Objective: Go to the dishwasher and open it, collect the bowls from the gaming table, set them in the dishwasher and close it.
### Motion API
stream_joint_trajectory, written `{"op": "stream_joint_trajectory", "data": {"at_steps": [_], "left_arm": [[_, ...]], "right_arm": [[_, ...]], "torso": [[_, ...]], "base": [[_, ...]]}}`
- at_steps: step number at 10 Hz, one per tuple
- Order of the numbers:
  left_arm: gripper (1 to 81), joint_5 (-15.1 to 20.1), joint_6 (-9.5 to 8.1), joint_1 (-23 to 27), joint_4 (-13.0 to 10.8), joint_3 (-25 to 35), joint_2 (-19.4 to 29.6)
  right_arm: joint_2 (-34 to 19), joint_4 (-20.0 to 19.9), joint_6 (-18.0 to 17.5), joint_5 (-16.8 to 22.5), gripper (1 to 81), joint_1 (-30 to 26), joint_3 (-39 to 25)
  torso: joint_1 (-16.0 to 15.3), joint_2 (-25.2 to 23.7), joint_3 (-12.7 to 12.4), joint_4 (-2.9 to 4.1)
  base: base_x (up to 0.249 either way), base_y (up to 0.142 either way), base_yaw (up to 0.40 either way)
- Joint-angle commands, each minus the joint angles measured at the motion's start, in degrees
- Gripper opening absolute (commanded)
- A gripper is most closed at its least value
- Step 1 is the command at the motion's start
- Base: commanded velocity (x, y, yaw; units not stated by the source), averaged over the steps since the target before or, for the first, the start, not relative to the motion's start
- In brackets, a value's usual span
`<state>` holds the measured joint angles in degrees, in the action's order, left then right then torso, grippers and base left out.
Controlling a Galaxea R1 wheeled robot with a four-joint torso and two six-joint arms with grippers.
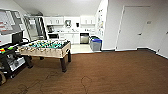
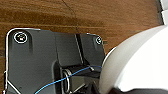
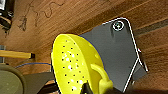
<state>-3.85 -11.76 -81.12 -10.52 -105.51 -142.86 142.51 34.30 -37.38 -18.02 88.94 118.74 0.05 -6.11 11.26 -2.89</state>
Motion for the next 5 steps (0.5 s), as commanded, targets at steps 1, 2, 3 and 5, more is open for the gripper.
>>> {"op": "stream_joint_trajectory", "data": {"at_steps": [1,2,3,5], "left_arm": [[1.0,2.8,0.69,2.2,-1.3,2.6,0.6],[1.0,2.8,0.69,2.0,-1.3,1.8,0.2],[1.0,2.9,0.69,1.9,-1.2,0.2,-0.4],[1.0,2.8,0.69,1.0,-1.1,-4.1,-2.3]], "right_arm": [[-0.9,1.9,0.0,1.7,1.0,-1.6,1.7],[0.1,2.0,0.0,1.7,1.0,-1.3,4.1],[0.9,2.0,0.0,1.7,1.0,-1.2,5.7],[2.0,3.1,0.0,2.7,1.0,-1.4,6.9]], "torso": [[-0.1,0.0,0.0,0.00],[-0.1,0.0,0.0,0.00],[-0.1,0.0,0.0,0.00],[-0.1,0.0,0.0,0.00]], "base": [[0.000,0.000,0.000],[0.000,0.000,0.000],[0.000,0.000,0.000],[0.000,0.000,0.000]]}}
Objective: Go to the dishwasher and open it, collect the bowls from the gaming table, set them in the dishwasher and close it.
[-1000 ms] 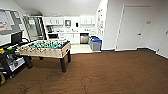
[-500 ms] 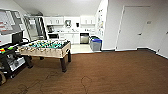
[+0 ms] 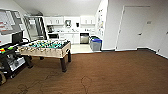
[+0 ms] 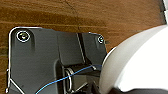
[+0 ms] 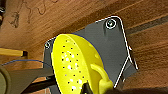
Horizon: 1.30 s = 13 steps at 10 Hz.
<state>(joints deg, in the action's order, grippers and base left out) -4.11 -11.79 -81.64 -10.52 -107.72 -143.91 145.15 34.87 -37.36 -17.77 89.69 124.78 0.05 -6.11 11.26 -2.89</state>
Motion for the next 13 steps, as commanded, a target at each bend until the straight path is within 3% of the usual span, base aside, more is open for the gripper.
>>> {"op": "stream_joint_trajectory", "data": {"at_steps": [1,7,13], "left_arm": [[1.0,3.0,0.71,1.3,-1.2,-2.2,-1.0],[1.0,2.3,0.71,0.9,-0.9,-4.0,-0.9],[1.0,2.3,0.71,0.3,-1.2,-6.1,-1.6]], "right_arm": [[-0.7,3.5,0.0,3.6,1.0,-1.9,1.4],[0.2,3.0,-0.1,3.9,1.0,-0.7,9.1],[2.8,2.8,-0.3,3.8,1.0,-1.0,9.7]], "torso": [[-0.1,0.0,0.0,0.00],[-0.1,0.0,0.0,0.00],[-0.1,0.0,0.0,0.00]], "base": [[0.000,0.000,0.000],[0.000,0.000,0.000],[0.000,0.000,0.000]]}}
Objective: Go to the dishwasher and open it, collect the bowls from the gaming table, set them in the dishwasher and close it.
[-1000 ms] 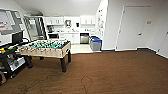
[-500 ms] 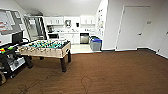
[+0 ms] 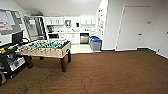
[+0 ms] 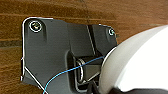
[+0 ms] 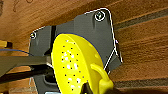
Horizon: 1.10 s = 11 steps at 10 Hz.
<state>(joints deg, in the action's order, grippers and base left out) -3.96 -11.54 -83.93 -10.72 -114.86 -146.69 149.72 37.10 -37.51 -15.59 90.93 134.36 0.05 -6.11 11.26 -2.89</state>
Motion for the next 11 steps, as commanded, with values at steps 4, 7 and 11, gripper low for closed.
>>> {"op": "stream_joint_trajectory", "data": {"at_steps": [4,7,11], "left_arm": [[1.0,2.1,0.38,2.0,-0.4,-5.2,-0.5],[1.0,2.1,0.39,1.1,-0.5,-10.7,-3.3],[1.0,0.9,0.47,0.6,-1.0,-11.1,-3.5]], "right_arm": [[-1.5,0.6,-0.2,1.7,1.0,-2.5,0.1],[-1.2,0.7,-0.2,1.7,1.0,-2.6,0.1],[-0.9,1.0,-0.2,1.7,1.0,-2.6,0.1]], "torso": [[-0.1,0.0,0.0,0.00],[-0.1,0.0,0.0,0.00],[-0.1,0.0,0.0,0.00]], "base": [[0.000,0.000,0.000],[0.000,0.000,0.000],[0.000,0.000,0.000]]}}
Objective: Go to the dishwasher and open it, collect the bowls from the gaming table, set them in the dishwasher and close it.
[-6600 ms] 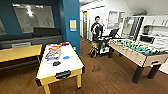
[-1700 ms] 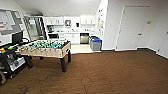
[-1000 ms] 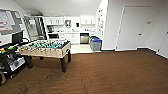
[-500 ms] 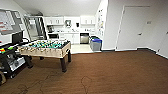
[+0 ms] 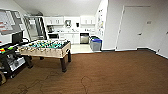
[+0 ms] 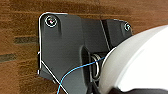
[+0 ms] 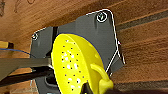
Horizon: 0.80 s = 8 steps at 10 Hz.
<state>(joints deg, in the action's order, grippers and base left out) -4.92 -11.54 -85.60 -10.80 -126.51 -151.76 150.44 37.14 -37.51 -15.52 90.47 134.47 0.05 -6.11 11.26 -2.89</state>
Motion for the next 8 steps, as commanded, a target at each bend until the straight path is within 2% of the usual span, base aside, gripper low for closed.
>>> {"op": "stream_joint_trajectory", "data": {"at_steps": [1,4,8], "left_arm": [[1.0,1.8,0.47,2.2,-0.9,0.6,1.5],[1.0,1.7,0.47,2.1,-1.0,0.6,1.5],[1.0,1.7,0.47,2.1,-1.0,0.6,1.3]], "right_arm": [[-1.6,0.9,-0.2,1.6,1.0,-2.2,0.0],[-1.3,0.9,-0.2,1.6,1.0,-2.2,0.1],[-0.2,1.1,-0.2,1.7,1.0,-2.0,1.7]], "torso": [[-0.1,0.0,0.0,0.00],[-0.1,0.0,0.0,0.00],[-0.1,-0.1,0.0,0.00]], "base": [[0.000,0.000,0.000],[0.087,0.000,0.000],[0.139,0.000,0.000]]}}
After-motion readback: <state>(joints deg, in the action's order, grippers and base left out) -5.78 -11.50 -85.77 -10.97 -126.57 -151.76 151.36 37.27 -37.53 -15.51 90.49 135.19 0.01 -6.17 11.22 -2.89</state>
